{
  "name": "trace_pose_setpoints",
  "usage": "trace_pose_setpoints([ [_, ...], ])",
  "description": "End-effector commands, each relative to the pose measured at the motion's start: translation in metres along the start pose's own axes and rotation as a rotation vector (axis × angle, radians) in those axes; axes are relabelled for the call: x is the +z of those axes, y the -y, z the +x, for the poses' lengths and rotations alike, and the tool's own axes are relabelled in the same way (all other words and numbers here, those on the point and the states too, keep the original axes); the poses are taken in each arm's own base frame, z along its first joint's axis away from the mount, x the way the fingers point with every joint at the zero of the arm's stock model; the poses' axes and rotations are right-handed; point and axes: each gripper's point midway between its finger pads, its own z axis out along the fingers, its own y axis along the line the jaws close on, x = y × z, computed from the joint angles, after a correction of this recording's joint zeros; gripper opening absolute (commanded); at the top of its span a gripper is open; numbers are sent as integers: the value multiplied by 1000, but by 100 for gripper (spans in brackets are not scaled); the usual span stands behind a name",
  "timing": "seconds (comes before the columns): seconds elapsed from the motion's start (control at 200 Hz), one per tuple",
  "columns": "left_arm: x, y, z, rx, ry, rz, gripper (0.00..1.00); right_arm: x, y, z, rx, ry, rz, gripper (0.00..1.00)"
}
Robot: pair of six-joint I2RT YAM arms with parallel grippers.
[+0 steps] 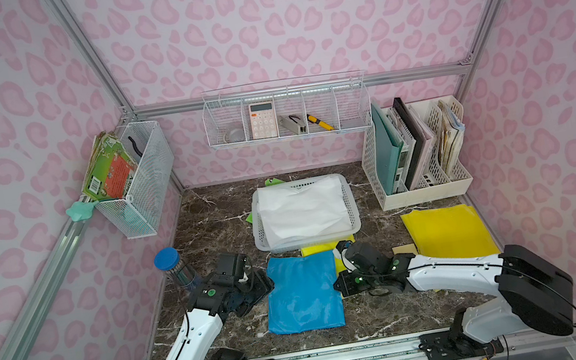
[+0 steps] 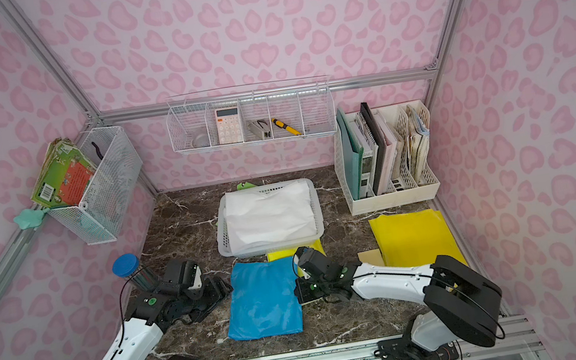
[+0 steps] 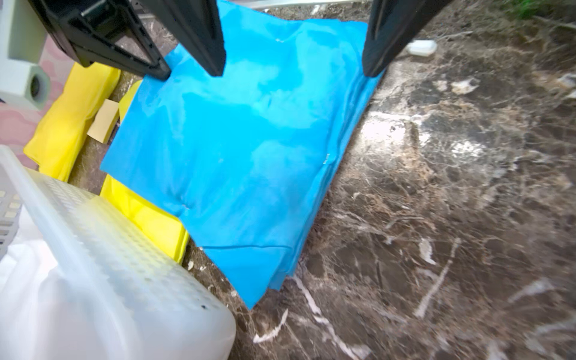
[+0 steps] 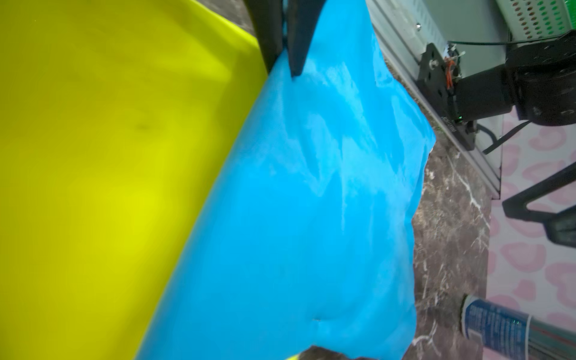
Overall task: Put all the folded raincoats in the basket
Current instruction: Pick up the raincoat from the center of the board.
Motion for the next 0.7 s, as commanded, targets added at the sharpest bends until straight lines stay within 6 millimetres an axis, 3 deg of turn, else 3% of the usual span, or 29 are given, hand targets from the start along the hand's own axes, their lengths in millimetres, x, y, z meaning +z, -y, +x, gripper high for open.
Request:
trace_pose_setpoints([
  [0.0, 11, 10, 8, 15, -60, 66, 82, -9, 24, 13, -6, -49, -24, 0],
  [0.19, 41, 10, 20, 15, -142, 80, 80, -7, 50, 16, 13, -34, 20, 0],
  [0.35, 56, 20, 28, 62, -179, 117, 75, -4, 54, 21, 21, -43, 19, 0],
  [0.695, 80, 7, 32, 60, -192, 52, 56, 2, 55, 23, 30, -63, 11, 0],
])
